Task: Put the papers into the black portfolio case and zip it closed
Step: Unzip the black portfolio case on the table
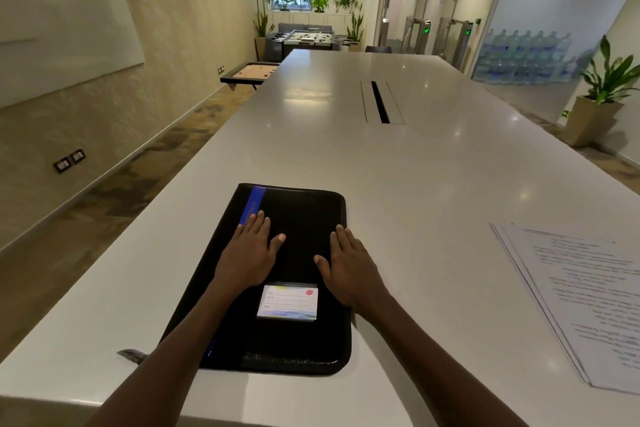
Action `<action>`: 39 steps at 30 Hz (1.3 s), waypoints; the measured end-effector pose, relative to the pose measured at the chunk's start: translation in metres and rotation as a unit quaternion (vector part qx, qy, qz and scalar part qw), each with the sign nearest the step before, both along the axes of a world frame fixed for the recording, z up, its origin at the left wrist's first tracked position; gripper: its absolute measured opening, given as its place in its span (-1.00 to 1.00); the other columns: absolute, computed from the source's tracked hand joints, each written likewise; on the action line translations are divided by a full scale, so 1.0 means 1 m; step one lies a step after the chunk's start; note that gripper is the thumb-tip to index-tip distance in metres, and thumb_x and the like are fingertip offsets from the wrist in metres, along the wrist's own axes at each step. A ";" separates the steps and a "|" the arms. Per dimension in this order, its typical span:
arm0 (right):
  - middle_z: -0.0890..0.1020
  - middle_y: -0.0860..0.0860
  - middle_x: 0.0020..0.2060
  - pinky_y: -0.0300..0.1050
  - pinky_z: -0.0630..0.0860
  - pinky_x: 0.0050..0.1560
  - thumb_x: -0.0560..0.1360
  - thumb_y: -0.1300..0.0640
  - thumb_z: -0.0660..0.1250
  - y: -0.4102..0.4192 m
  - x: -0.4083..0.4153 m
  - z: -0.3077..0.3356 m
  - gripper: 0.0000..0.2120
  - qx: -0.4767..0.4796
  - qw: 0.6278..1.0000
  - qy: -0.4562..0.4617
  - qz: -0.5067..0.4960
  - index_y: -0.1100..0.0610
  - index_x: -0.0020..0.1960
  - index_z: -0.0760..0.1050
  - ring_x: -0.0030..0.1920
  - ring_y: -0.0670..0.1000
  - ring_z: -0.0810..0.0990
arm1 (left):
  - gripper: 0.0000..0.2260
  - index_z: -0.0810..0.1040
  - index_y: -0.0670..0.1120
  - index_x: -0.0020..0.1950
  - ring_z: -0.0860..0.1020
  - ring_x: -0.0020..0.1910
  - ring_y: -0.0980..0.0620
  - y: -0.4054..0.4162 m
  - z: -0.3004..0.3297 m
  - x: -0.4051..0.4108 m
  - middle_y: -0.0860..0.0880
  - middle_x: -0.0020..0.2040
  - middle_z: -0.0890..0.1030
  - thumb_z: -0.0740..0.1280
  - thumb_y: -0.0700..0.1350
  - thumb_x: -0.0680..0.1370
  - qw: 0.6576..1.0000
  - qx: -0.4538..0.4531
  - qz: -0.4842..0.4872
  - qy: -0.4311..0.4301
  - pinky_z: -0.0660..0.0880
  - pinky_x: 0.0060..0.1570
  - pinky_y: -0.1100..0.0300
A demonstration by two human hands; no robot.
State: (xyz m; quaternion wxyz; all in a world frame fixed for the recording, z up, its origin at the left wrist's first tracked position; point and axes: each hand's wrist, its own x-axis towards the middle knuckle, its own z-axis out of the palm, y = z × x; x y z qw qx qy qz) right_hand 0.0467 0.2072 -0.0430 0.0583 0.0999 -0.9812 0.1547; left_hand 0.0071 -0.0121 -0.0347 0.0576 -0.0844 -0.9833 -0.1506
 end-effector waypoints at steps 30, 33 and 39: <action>0.58 0.17 0.02 0.03 0.55 0.05 0.54 0.30 0.17 -0.054 -0.120 0.057 -0.73 -0.012 0.994 0.066 0.082 0.28 0.11 0.60 0.07 0.13 0.53 | -0.70 0.42 -0.42 0.24 0.41 0.31 -0.32 -0.058 0.042 -0.128 -0.38 0.28 0.45 0.13 -0.23 0.62 0.997 0.074 0.014 -0.008 0.33 0.25 -0.07; 0.58 0.17 0.00 0.04 0.54 0.04 0.56 0.27 0.16 -0.065 -0.140 0.059 -0.75 -0.028 0.995 0.051 0.085 0.28 0.05 0.60 0.06 0.13 0.53 | -0.78 0.49 -0.35 0.02 0.51 0.11 -0.33 -0.062 0.041 -0.143 -0.35 0.09 0.53 0.09 -0.26 0.61 0.994 0.099 0.030 -0.026 0.39 0.04 -0.01; 0.60 0.18 0.04 0.04 0.53 0.08 0.53 0.36 0.19 -0.083 -0.175 0.054 -0.72 -0.060 0.994 0.032 0.091 0.27 0.14 0.60 0.12 0.15 0.53 | -0.74 0.51 -0.35 0.15 0.50 0.17 -0.27 -0.070 0.036 -0.170 -0.30 0.16 0.57 0.14 -0.21 0.63 0.992 0.107 0.056 -0.044 0.37 0.15 0.01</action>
